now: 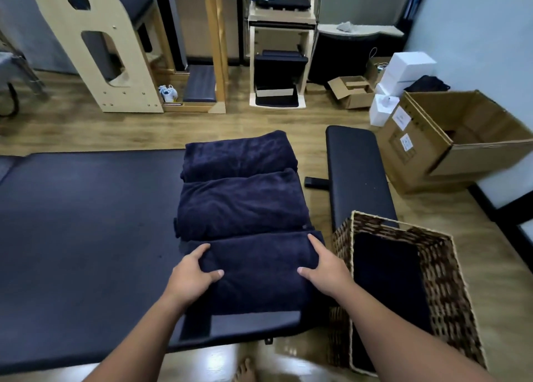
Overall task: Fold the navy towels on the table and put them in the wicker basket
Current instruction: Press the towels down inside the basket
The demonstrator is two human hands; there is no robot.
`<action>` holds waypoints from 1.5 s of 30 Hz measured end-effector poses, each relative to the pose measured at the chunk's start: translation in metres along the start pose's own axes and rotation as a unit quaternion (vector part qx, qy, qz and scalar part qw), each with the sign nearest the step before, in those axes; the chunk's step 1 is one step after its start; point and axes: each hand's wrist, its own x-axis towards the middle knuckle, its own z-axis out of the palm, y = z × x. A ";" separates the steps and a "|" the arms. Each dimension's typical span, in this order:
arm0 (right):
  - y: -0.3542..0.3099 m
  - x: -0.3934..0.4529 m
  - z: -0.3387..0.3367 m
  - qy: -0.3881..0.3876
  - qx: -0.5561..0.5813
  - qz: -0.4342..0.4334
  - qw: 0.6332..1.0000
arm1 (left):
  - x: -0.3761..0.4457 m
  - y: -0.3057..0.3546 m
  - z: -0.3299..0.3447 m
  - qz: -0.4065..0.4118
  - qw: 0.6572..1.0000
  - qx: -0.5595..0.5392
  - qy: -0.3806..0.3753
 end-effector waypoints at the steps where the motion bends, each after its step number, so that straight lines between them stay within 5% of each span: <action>1: 0.004 -0.001 -0.003 0.003 0.002 0.000 1.000 | -0.001 0.003 0.005 0.001 1.000 0.004 0.000; 18: 0.238 0.006 -0.175 0.156 0.008 0.099 0.983 | -0.019 0.201 0.244 0.095 0.995 0.009 -0.034; 28: 0.310 0.087 -0.221 0.200 0.007 0.140 0.970 | 0.041 0.282 0.347 0.062 0.996 0.011 -0.070; 36: 0.317 0.126 -0.194 0.164 -0.106 0.137 0.971 | 0.073 0.277 0.389 0.107 0.963 0.230 -0.091; 42: 0.309 0.124 -0.159 0.245 -0.220 0.075 0.941 | 0.051 0.253 0.419 0.292 0.853 0.432 -0.001; 45: 0.316 0.139 -0.151 0.148 -0.206 0.110 0.961 | 0.062 0.245 0.441 0.197 0.872 0.440 -0.087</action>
